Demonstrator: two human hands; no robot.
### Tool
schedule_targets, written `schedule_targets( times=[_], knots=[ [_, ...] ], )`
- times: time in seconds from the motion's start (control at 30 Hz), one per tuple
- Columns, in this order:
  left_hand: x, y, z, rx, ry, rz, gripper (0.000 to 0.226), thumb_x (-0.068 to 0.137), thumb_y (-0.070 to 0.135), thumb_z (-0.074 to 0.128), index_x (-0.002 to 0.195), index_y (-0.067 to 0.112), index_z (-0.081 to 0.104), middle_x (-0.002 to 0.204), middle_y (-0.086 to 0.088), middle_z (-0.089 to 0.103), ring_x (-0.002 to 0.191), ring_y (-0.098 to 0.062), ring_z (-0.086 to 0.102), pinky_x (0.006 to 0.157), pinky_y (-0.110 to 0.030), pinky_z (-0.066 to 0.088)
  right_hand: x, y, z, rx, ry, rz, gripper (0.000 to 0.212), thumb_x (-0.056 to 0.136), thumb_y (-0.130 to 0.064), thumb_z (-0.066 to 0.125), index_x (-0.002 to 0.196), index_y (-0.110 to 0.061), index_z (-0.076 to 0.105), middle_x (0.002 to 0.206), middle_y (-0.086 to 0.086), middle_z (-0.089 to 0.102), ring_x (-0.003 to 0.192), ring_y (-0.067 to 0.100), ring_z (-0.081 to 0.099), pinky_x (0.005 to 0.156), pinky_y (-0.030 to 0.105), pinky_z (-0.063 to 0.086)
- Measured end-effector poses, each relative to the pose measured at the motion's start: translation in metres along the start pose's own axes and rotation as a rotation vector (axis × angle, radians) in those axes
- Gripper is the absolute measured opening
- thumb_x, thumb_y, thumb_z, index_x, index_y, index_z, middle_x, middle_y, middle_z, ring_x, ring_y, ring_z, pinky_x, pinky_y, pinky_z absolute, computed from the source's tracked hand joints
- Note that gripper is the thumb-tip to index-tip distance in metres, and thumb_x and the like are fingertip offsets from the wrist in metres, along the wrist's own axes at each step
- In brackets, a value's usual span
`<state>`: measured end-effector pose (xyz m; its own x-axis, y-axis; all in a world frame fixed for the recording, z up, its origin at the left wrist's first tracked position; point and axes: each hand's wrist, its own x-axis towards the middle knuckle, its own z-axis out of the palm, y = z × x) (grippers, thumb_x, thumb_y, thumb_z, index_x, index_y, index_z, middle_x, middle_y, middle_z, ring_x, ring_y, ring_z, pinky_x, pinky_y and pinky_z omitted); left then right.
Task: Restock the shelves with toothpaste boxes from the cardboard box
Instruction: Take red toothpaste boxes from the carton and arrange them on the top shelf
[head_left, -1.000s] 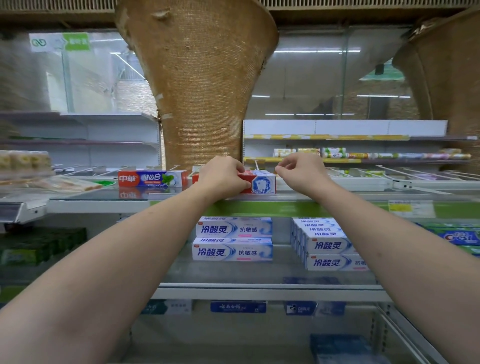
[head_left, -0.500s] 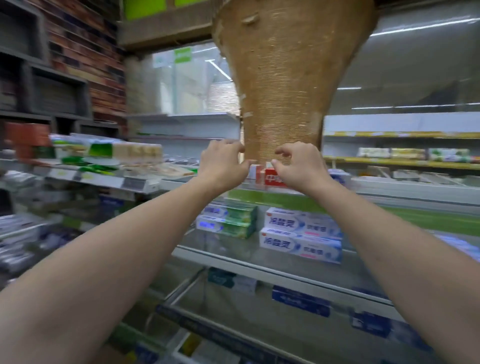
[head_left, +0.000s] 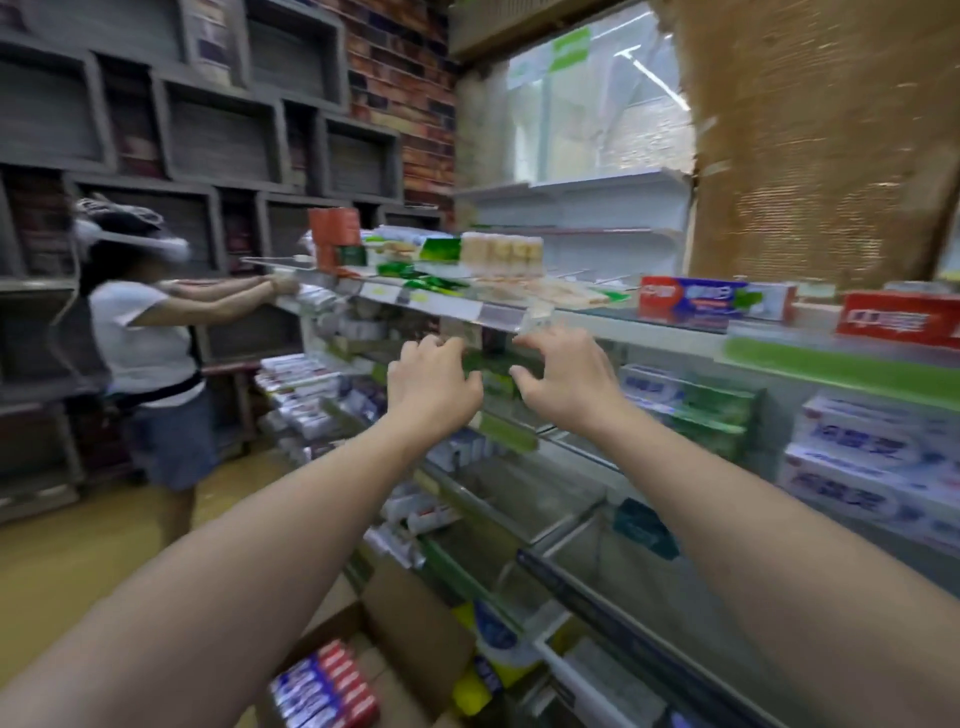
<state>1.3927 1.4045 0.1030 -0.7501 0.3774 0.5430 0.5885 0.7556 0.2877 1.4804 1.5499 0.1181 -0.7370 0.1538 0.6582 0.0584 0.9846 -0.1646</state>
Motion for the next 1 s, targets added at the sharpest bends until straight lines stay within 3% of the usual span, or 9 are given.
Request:
schedule_targets(
  times=[0.53,0.63,0.73,0.87,1.0],
  knots=[
    [-0.059,-0.251,0.147,-0.044,-0.212,-0.394,0.044,0.093,0.038,0.059,0.132,0.018,0.056,0.130,-0.012,0.059,0.120,-0.037,0.051,0.096,-0.043,0.047,-0.011,-0.082,0.286,0.229,-0.447,0.064,0.046,0.090,-0.038,0.060,0.132,-0.019,0.060,0.128,0.007,0.062,0.121,0.028,0.055,0.098,0.039,0.048],
    [-0.085,-0.283,0.183,-0.070,-0.304,-0.487,0.052,0.090,0.034,0.062,0.139,0.018,0.052,0.134,-0.012,0.057,0.124,-0.035,0.050,0.102,-0.042,0.045,-0.034,-0.082,0.336,0.257,-0.565,0.096,0.040,0.085,-0.034,0.066,0.121,-0.016,0.067,0.115,0.011,0.068,0.110,0.031,0.061,0.090,0.037,0.050],
    [-0.110,-0.309,0.215,-0.073,-0.375,-0.568,0.054,0.091,0.033,0.062,0.141,0.015,0.052,0.136,-0.013,0.056,0.127,-0.034,0.049,0.105,-0.039,0.042,-0.058,-0.076,0.381,0.265,-0.702,0.123,0.039,0.083,-0.032,0.069,0.116,-0.012,0.069,0.113,0.014,0.069,0.108,0.033,0.062,0.092,0.038,0.050],
    [-0.140,-0.335,0.259,-0.066,-0.458,-0.652,0.045,0.091,0.030,0.060,0.133,0.013,0.056,0.127,-0.013,0.060,0.120,-0.034,0.052,0.098,-0.037,0.044,-0.085,-0.065,0.445,0.243,-0.901,0.128,0.037,0.083,-0.032,0.065,0.117,-0.015,0.068,0.109,0.012,0.067,0.106,0.032,0.062,0.089,0.036,0.050],
    [-0.157,-0.351,0.304,-0.025,-0.592,-0.712,0.043,0.093,0.030,0.060,0.133,0.014,0.058,0.131,-0.013,0.059,0.121,-0.033,0.052,0.097,-0.036,0.044,-0.109,-0.052,0.500,0.228,-1.077,0.078,0.034,0.086,-0.028,0.060,0.115,-0.013,0.068,0.109,0.012,0.067,0.105,0.032,0.062,0.087,0.035,0.050]
  ],
)
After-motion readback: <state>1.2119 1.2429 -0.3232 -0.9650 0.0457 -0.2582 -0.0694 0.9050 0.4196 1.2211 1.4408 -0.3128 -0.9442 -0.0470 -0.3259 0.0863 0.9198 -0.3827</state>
